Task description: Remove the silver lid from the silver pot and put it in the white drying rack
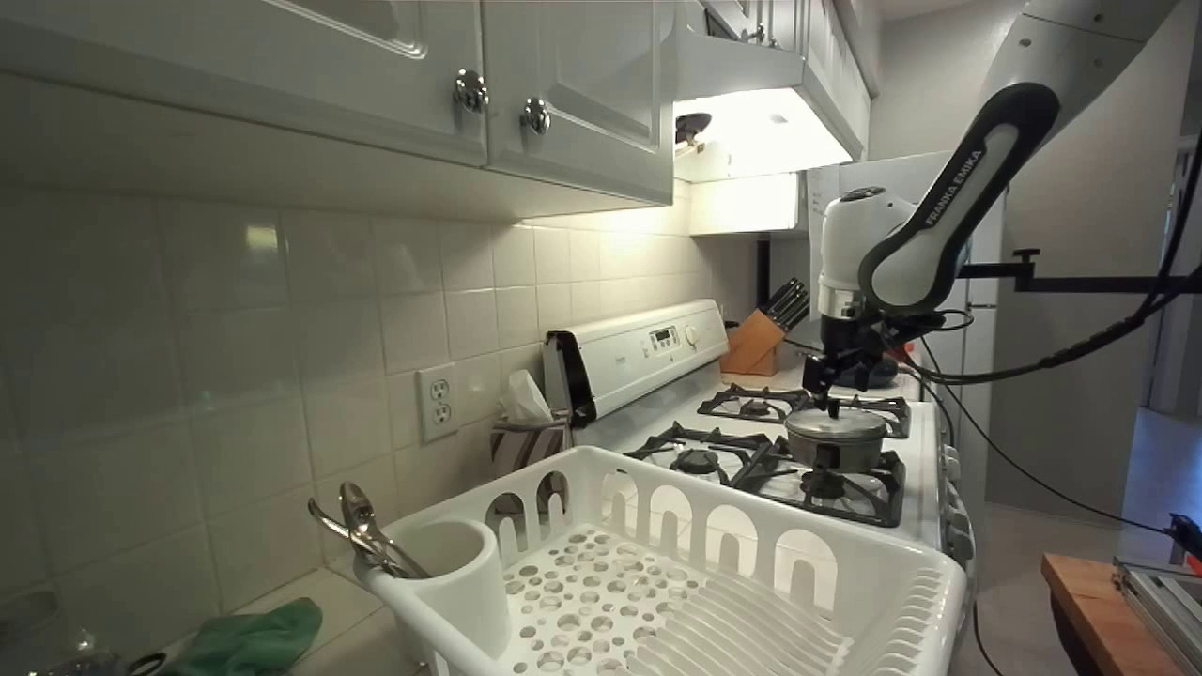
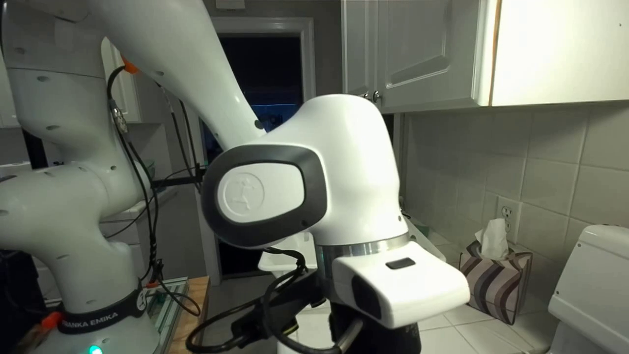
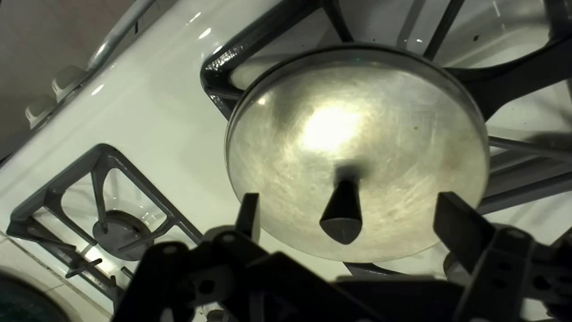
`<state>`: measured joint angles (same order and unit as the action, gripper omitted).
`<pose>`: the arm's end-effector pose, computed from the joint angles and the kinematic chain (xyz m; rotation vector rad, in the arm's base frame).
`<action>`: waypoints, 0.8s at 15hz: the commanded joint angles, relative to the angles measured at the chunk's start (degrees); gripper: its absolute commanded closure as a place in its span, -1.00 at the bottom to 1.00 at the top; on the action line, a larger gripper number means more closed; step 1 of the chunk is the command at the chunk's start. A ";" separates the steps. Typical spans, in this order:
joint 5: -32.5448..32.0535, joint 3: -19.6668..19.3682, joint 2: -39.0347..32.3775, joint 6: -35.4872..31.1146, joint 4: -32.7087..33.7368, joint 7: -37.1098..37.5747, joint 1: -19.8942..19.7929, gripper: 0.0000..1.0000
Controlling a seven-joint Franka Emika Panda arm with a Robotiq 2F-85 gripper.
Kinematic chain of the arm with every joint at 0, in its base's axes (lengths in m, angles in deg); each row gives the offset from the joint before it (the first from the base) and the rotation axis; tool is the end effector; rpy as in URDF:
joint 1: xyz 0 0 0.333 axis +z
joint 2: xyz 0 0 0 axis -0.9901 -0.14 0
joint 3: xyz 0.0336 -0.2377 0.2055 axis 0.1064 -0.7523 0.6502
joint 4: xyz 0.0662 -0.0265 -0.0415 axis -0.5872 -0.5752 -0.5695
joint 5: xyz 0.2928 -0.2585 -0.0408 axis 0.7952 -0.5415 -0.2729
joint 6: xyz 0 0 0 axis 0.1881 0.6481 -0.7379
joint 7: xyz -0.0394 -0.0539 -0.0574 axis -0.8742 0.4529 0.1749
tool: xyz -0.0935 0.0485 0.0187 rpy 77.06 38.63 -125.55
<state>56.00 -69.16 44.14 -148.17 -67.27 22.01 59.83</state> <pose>0.3862 -0.3305 0.2910 2.6431 -0.9555 0.2331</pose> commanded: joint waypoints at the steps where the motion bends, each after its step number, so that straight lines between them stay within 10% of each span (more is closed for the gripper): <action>1: 0.94 -1.93 -2.91 -3.35 1.20 1.79 1.85 -1.00; 9: 1.53 -5.17 -5.89 -6.74 2.38 2.84 5.11 -1.00; 12: 1.96 -6.02 -6.30 -7.06 2.54 3.03 6.18 -0.61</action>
<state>56.33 -73.64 39.20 -153.98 -65.56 24.45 64.21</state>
